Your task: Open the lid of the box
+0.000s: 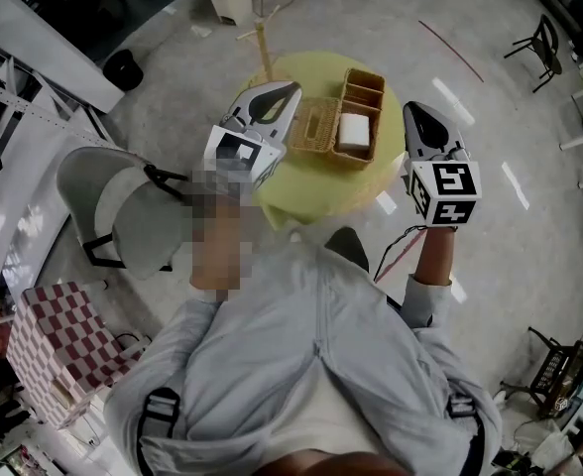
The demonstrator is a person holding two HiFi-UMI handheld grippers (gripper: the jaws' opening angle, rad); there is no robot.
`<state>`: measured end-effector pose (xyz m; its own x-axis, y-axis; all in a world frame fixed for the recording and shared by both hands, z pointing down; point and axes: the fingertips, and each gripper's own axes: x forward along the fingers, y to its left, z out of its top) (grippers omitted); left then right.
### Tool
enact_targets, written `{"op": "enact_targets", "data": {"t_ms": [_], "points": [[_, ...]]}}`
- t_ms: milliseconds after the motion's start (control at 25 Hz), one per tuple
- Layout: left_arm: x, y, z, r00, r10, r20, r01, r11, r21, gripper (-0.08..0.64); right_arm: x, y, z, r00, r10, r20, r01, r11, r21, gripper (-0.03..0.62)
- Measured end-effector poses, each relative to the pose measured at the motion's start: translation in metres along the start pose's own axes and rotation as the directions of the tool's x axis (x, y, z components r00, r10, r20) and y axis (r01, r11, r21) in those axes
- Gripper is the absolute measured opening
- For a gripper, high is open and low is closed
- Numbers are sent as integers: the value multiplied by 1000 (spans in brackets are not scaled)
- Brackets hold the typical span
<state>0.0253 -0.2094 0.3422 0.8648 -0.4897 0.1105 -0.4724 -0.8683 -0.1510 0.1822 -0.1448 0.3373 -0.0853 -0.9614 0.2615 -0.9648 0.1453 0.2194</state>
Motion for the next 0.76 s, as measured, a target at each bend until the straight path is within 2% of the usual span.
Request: {"op": "enact_targets", "data": {"t_ms": [160, 760], "points": [[-1, 0, -6, 1000, -6, -8, 6, 1000, -23, 29, 2, 2, -4, 1000, 7, -4, -7, 1000, 4, 22], [7, -2, -23, 999, -14, -48, 12, 999, -37, 29, 6, 1, -14, 999, 11, -30, -11, 1000, 14, 23]]}}
